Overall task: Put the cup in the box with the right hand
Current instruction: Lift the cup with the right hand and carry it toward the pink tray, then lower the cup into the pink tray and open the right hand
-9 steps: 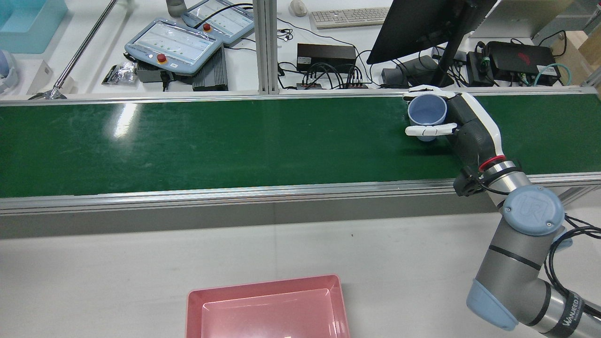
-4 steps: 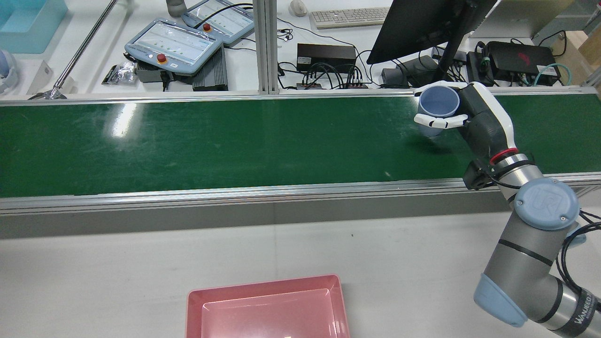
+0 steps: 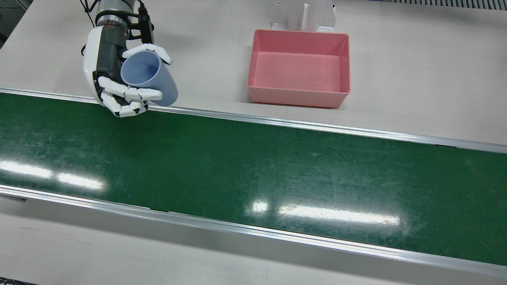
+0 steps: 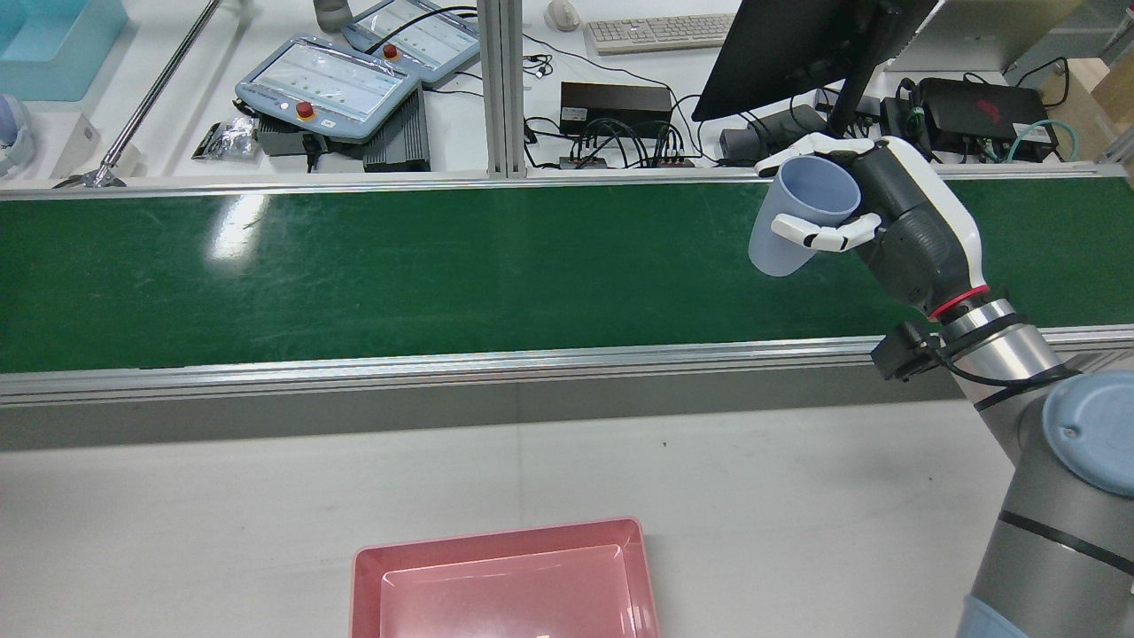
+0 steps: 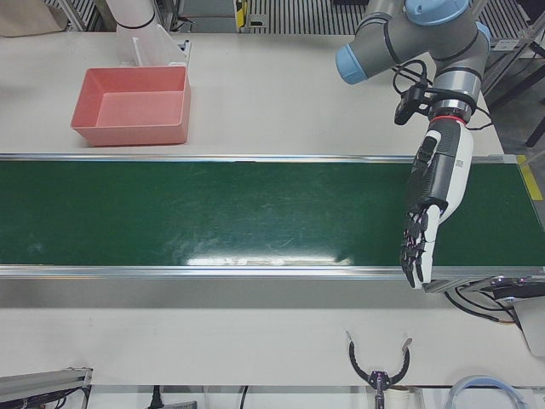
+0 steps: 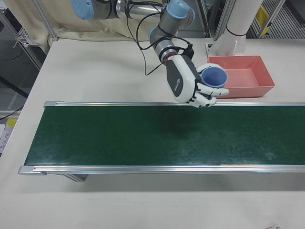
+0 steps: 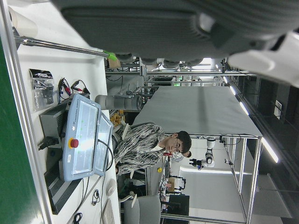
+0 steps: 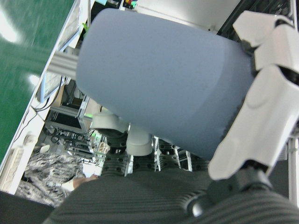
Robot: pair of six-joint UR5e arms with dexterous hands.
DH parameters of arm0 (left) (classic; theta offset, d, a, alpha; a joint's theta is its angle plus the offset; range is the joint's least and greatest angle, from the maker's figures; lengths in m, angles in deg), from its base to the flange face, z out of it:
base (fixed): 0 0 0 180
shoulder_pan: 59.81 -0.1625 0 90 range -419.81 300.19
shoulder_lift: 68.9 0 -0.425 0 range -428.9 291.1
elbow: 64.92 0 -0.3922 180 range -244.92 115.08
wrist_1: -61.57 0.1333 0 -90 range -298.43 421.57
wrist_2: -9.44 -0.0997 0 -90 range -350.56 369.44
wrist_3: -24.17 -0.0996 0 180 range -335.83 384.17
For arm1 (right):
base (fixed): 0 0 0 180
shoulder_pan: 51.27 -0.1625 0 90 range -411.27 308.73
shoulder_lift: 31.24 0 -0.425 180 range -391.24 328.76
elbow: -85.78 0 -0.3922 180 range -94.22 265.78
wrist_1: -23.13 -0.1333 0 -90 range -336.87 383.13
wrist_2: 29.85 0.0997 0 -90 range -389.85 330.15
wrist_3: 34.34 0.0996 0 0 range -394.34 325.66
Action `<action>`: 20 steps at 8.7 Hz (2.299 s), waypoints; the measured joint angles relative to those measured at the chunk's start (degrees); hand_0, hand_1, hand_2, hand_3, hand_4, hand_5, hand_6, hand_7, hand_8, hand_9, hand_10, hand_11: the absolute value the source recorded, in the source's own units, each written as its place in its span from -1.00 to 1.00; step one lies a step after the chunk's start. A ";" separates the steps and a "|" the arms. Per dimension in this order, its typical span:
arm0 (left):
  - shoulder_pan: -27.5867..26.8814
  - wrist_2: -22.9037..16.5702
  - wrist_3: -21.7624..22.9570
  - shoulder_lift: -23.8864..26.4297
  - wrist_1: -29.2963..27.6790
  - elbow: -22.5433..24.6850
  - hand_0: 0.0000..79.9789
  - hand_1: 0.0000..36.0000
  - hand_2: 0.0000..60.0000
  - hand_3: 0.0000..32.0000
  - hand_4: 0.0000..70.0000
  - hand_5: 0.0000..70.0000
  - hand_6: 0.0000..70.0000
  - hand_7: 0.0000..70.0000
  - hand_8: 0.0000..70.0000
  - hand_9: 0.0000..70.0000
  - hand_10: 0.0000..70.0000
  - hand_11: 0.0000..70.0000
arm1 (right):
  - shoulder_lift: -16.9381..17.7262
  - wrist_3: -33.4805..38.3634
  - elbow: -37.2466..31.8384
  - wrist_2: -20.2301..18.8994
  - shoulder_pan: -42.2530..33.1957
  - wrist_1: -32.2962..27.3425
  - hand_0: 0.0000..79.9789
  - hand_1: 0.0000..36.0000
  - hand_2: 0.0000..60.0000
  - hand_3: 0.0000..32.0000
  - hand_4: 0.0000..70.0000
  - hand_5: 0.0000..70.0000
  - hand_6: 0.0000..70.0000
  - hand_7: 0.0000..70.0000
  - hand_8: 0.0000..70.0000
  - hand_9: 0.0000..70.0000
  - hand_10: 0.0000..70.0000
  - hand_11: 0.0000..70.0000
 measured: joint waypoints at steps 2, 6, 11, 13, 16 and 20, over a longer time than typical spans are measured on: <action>0.01 0.00 0.00 0.00 0.00 0.02 -1.00 -1.00 -1.00 -1.00 -1.00 -1.00 -1.00 -1.00 -1.00 -1.00 -1.00 -1.00 | -2.62 -6.95 4.03 0.41 7.30 -0.10 0.44 0.90 1.00 -1.00 1.00 -0.52 0.05 1.00 0.79 1.00 0.52 1.00; 0.03 0.00 0.00 0.00 0.00 0.05 -1.00 -1.00 -1.00 -1.00 -1.00 -1.00 -1.00 -1.00 -1.00 -1.00 -1.00 -1.00 | -4.70 -18.71 4.52 4.94 24.34 -4.49 0.46 0.68 1.00 -1.00 1.00 -0.53 0.00 1.00 0.75 1.00 0.53 1.00; 0.03 0.00 0.00 0.00 0.00 0.05 -1.00 -1.00 -1.00 -1.00 -1.00 -1.00 -1.00 -1.00 -1.00 -1.00 -1.00 -1.00 | -4.13 -28.89 -1.55 9.69 37.28 -18.73 0.46 -0.28 -1.00 -1.00 -0.66 -0.82 -0.92 -0.85 -0.83 -0.70 -0.99 -0.92; 0.03 0.00 0.00 0.00 0.00 0.05 -1.00 -1.00 -1.00 -1.00 -1.00 -1.00 -1.00 -1.00 -1.00 -1.00 -1.00 -1.00 | -3.93 -27.63 -6.75 10.18 37.63 -25.77 0.44 -0.39 -0.99 -1.00 -0.35 -0.85 -0.90 -0.74 -0.80 -0.65 -1.00 -0.97; 0.03 0.00 0.00 0.00 0.00 0.05 -1.00 -1.00 -1.00 -1.00 -1.00 -1.00 -1.00 -1.00 -1.00 -1.00 -1.00 -1.00 | -3.64 -26.47 -7.87 9.61 36.55 -28.74 0.44 -0.40 -1.00 -1.00 -0.26 -0.84 -0.88 -0.63 -0.78 -0.60 -1.00 -0.95; 0.02 0.00 0.00 0.00 0.00 0.03 -1.00 -1.00 -1.00 -1.00 -1.00 -1.00 -1.00 -1.00 -1.00 -1.00 -1.00 -1.00 | 3.03 -24.58 0.68 8.98 27.93 -27.02 0.44 -0.18 -0.90 -1.00 -0.24 -0.83 -0.86 -0.53 -0.77 -0.57 -1.00 -0.95</action>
